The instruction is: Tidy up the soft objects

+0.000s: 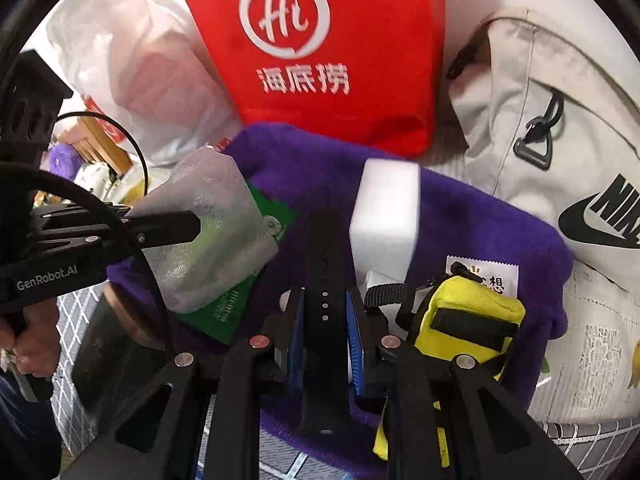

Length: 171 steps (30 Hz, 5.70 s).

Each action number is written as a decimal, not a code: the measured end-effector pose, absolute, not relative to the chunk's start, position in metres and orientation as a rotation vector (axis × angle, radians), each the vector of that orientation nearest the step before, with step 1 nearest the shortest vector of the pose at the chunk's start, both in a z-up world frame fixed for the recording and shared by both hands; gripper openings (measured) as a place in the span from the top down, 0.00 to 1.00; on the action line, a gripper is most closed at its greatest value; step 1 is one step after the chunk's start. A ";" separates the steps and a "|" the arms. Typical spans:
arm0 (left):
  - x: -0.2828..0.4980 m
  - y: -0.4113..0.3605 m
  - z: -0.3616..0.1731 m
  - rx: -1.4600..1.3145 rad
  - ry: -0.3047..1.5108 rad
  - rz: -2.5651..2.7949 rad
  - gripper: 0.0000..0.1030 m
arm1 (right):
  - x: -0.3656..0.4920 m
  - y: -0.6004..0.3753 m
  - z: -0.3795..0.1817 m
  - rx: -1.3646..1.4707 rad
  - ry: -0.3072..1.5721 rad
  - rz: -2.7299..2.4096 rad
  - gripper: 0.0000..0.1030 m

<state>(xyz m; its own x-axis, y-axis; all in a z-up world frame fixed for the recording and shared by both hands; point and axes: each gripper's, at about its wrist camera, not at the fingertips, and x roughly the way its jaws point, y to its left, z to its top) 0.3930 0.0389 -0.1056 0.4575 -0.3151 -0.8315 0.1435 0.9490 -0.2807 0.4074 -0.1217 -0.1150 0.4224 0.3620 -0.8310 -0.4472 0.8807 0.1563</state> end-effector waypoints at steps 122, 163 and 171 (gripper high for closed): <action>0.027 -0.012 -0.011 -0.044 0.811 -0.011 0.20 | 0.038 -0.167 -0.024 0.009 0.739 0.240 0.07; 0.026 -0.009 -0.011 -0.049 0.823 -0.005 0.20 | 0.036 -0.165 -0.025 0.009 0.746 0.227 0.07; 0.026 -0.008 -0.012 -0.046 0.823 -0.007 0.20 | 0.036 -0.164 -0.025 0.009 0.747 0.226 0.07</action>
<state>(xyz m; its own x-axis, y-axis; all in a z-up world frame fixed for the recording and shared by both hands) 0.0257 -0.0078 -0.0121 0.6803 -0.0239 -0.7326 -0.0121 0.9990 -0.0439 0.0364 -0.1645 -0.0251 0.7103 0.2070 -0.6727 -0.2008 0.9756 0.0882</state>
